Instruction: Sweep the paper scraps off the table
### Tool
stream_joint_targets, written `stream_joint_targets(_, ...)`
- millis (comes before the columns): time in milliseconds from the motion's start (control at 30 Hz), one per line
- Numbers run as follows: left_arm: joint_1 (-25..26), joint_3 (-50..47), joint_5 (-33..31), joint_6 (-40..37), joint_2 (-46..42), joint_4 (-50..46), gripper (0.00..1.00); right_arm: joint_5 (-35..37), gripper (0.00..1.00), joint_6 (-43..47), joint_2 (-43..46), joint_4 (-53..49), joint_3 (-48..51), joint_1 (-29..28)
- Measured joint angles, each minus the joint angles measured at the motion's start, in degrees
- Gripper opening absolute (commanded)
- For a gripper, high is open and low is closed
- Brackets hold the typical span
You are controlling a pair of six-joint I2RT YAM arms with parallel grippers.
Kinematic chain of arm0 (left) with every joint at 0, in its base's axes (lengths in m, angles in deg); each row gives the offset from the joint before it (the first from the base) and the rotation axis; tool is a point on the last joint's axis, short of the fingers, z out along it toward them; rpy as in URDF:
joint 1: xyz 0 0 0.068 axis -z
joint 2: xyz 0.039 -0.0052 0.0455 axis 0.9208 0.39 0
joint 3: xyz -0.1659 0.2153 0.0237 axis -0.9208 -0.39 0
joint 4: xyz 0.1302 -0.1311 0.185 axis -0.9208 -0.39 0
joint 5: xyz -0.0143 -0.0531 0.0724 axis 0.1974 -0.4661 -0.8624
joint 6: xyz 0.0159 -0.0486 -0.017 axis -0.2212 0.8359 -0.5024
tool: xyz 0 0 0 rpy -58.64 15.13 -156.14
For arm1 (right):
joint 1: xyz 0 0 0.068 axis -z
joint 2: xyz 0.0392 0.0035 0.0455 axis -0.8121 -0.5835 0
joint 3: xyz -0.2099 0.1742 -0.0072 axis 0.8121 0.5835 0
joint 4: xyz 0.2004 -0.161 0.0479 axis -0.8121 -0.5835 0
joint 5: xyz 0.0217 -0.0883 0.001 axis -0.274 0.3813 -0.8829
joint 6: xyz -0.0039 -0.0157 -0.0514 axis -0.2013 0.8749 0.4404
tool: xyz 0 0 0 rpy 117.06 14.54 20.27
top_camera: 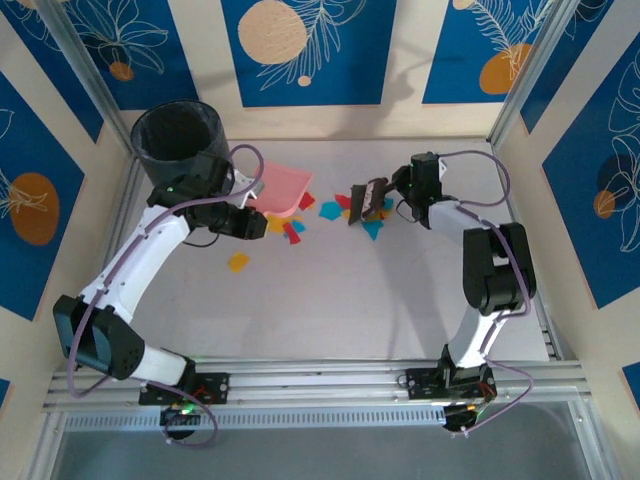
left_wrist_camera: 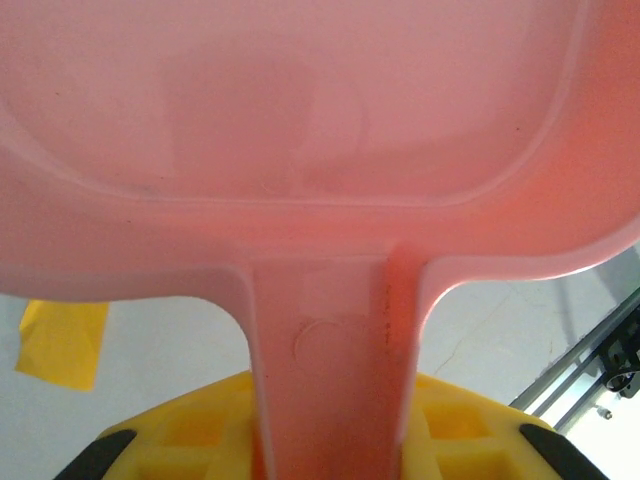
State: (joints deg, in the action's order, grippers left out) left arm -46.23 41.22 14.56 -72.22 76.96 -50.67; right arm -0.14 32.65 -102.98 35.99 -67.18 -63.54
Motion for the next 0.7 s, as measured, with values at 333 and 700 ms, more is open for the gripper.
stream_joint_targets(333,1.95,0.00,-0.72,-0.44,1.03,-0.72,0.00,7.50,0.00,-2.14,11.87,-4.98,9.81,-4.81)
stream_joint_targets(700,3.87,0.00,-1.33,-1.90,2.49,-1.70,0.00,13.66,0.00,-6.21,24.37,-14.47,17.05,-11.65)
